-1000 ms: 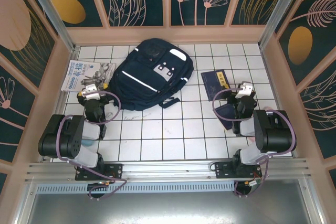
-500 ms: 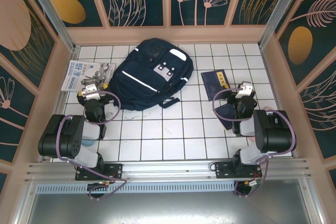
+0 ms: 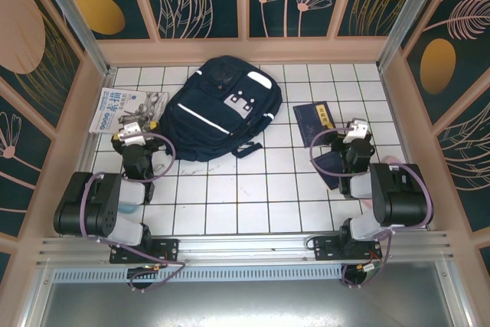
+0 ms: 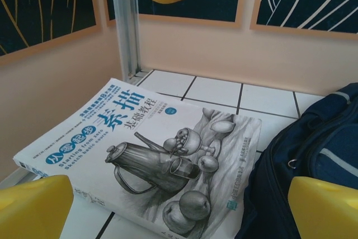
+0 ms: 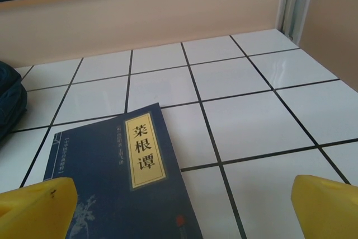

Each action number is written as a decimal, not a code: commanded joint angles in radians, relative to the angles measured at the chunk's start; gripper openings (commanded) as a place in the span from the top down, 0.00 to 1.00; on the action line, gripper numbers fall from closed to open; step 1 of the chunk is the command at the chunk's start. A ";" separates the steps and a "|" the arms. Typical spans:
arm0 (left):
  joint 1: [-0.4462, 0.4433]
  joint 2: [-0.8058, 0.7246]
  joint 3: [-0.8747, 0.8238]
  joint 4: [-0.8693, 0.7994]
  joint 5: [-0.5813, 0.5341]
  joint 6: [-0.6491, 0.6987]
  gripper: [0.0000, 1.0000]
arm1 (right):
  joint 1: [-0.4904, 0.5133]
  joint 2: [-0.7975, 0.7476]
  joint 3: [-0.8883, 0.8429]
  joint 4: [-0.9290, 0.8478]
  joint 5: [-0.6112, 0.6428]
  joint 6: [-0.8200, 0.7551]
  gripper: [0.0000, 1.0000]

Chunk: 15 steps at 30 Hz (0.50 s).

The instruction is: Pack books, pencil case, and school supplies into a backpack

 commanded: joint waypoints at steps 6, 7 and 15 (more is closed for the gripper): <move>-0.006 -0.302 0.094 -0.426 -0.035 -0.120 0.01 | 0.069 -0.283 0.224 -0.547 0.094 0.164 0.01; -0.006 -0.339 0.135 -0.542 -0.026 -0.161 0.01 | 0.071 -0.297 0.288 -0.682 0.097 0.256 0.01; -0.006 -0.452 0.362 -1.079 0.147 -0.464 0.01 | 0.150 -0.180 0.543 -1.121 -0.233 0.635 0.01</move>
